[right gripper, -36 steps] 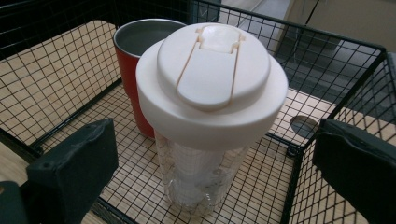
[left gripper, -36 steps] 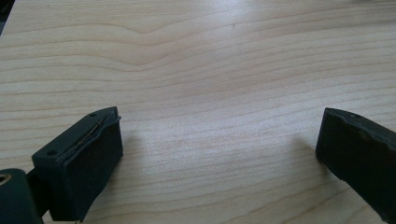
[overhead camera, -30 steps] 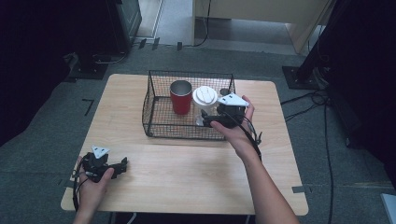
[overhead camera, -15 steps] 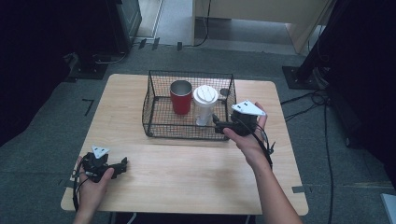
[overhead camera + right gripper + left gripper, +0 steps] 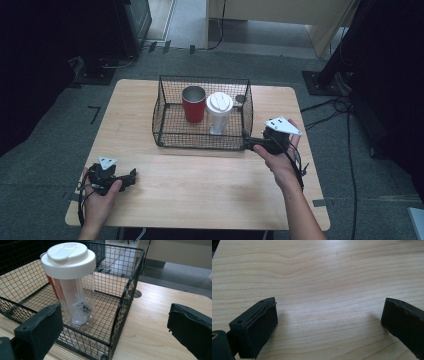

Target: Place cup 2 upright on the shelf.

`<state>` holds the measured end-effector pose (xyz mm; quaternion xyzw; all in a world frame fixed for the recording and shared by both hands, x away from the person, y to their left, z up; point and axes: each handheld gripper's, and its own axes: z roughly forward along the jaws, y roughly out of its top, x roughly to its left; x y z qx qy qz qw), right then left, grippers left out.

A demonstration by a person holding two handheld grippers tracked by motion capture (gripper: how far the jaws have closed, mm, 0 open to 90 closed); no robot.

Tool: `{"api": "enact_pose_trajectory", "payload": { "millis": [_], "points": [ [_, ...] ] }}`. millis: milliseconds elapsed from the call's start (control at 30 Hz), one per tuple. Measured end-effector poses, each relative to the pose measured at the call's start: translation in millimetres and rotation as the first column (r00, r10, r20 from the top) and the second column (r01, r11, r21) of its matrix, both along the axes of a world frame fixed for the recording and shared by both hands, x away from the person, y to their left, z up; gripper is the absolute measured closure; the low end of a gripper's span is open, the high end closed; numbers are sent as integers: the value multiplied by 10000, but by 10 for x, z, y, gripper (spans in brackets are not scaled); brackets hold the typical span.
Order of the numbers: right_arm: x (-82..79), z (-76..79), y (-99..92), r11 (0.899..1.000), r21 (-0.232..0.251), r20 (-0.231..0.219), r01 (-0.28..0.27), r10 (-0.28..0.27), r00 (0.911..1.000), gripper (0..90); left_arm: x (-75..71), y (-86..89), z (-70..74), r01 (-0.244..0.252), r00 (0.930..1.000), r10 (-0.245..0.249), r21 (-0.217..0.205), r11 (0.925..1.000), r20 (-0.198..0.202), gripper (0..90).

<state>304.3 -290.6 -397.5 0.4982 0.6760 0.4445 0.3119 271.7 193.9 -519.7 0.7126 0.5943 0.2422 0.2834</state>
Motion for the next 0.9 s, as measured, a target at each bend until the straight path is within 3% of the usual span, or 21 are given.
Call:
{"api": "enact_pose_trajectory", "payload": {
  "millis": [900],
  "points": [
    [-410,-505,-606,9937,374,-596,1059,-1035,9928,17,0,0,1,2,10000,-2,8,10000,-10,14]
  ]
}}
